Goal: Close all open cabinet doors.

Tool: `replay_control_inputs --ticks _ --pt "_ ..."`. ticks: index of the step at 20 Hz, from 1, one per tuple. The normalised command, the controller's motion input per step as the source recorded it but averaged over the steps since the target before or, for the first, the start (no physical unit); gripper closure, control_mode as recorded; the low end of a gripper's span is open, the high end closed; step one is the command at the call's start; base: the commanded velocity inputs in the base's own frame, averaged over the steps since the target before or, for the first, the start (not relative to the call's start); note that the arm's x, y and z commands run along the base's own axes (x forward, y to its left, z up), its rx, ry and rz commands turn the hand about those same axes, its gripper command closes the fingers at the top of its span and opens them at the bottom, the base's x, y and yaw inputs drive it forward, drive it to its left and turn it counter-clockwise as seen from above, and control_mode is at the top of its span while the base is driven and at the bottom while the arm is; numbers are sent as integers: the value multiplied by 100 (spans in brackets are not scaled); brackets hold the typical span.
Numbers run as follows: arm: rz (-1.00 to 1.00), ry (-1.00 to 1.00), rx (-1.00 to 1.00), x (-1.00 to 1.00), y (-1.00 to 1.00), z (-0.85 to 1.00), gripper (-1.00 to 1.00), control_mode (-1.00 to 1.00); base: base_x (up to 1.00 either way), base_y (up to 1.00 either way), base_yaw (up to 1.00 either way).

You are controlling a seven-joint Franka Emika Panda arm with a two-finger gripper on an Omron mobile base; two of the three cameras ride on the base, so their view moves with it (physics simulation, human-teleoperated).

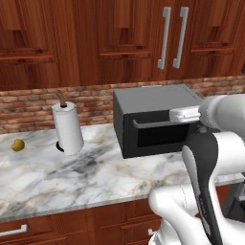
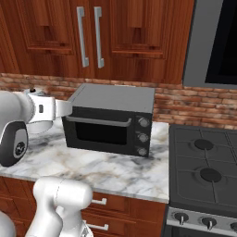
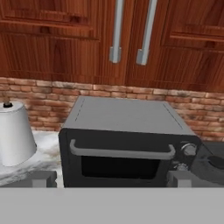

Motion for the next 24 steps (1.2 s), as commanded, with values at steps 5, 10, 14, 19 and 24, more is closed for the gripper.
replay_control_inputs --ticks 5,10,14,19,24 --pt "10 6 0 -30 0 0 -100 -100 0 0 0" --pt "12 4 0 -22 0 0 -100 -100 0 0 0" --pt "8 7 0 -14 0 0 -100 -100 0 0 0" --pt "-3 4 0 -35 0 -2 -100 -100 0 0 0" --pt "-16 12 0 -54 -4 2 -100 -100 0 0 0"
